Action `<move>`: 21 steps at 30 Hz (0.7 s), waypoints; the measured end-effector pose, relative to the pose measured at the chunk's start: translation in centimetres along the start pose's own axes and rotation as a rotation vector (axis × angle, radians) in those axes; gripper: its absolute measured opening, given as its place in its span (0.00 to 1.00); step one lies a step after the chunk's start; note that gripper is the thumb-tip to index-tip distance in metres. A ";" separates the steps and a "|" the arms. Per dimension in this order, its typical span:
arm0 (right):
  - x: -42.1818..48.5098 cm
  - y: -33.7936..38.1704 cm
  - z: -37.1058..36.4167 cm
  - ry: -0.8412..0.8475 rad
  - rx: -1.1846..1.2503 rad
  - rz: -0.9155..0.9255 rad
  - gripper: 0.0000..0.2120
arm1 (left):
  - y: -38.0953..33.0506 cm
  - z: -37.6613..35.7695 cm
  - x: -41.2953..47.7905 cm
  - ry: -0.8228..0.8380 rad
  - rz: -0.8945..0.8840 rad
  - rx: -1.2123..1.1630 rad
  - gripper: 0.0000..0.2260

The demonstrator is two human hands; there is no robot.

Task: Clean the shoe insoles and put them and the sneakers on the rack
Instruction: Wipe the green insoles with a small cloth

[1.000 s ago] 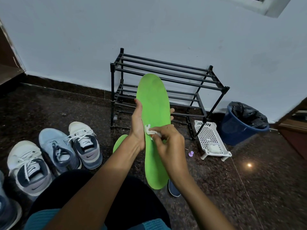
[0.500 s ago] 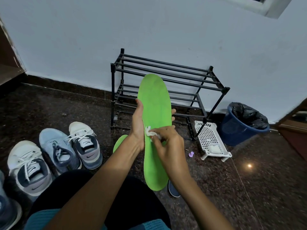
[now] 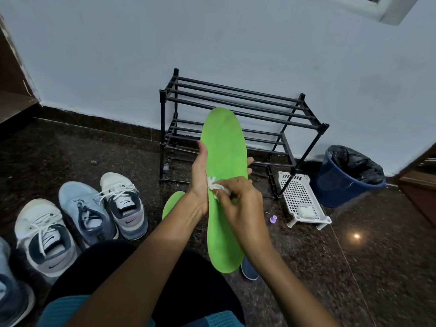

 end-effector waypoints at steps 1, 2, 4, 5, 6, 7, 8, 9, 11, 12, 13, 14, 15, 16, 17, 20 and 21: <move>0.5 -0.1 0.2 -0.024 -0.006 -0.004 0.07 | 0.2 0.0 0.0 0.007 0.004 0.019 0.40; 1.1 -0.2 0.4 -0.052 -0.013 -0.008 0.08 | 0.3 0.0 0.0 0.017 0.010 0.043 0.40; 2.1 -0.5 0.7 -0.081 -0.024 -0.016 0.08 | 0.5 -0.3 -0.2 0.040 0.021 0.088 0.41; 2.4 -0.6 0.7 -0.082 -0.025 -0.022 0.08 | 0.7 -0.2 -0.2 0.048 0.027 0.103 0.41; 2.5 -0.6 0.7 -0.081 -0.023 -0.026 0.09 | 0.8 -0.3 -0.2 0.051 0.032 0.112 0.41; 2.5 -0.5 0.7 -0.077 -0.023 -0.027 0.09 | 0.8 -0.2 -0.2 0.051 0.033 0.116 0.41; 2.4 -0.5 0.6 -0.070 -0.026 -0.026 0.09 | 0.7 -0.1 -0.2 0.046 0.028 0.115 0.41; 2.1 -0.5 0.5 -0.054 -0.027 -0.021 0.09 | 0.7 0.0 -0.1 0.035 0.018 0.102 0.40; 1.0 -0.3 0.1 0.002 -0.017 -0.016 0.08 | 0.4 0.3 0.2 0.012 -0.003 0.063 0.40; 0.4 -0.2 -0.1 0.028 -0.011 -0.012 0.07 | 0.3 0.3 0.2 0.007 -0.008 0.047 0.40; -0.1 -0.2 -0.1 0.044 -0.004 -0.003 0.06 | 0.2 0.2 0.2 0.010 -0.010 0.037 0.40; -0.4 -0.1 -0.1 0.045 -0.001 0.005 0.06 | 0.1 0.1 0.2 0.012 -0.012 0.033 0.40; -0.5 -0.1 -0.1 0.040 0.001 0.006 0.06 | 0.1 0.0 0.2 0.015 -0.018 0.036 0.40; -0.3 -0.1 0.0 0.029 0.001 0.002 0.06 | 0.0 -0.1 0.1 0.016 -0.023 0.049 0.40; 0.1 -0.2 0.1 0.012 -0.001 -0.001 0.06 | 0.1 0.0 0.2 0.019 -0.027 0.060 0.40; 1.6 -0.4 0.7 -0.058 -0.020 -0.015 0.07 | 0.6 -0.1 0.1 0.023 -0.007 0.075 0.42; 2.0 -0.5 0.8 -0.062 -0.023 -0.029 0.08 | 0.8 0.0 0.0 0.027 -0.001 0.081 0.43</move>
Point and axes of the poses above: each hand's wrist, its own x-axis towards the middle knuckle, its own z-axis out of the back of the hand, y = z × x, the point moved 8 cm from there along x, towards the middle knuckle, and after that the axes turned 11 degrees about -z, right-handed, at the moved point
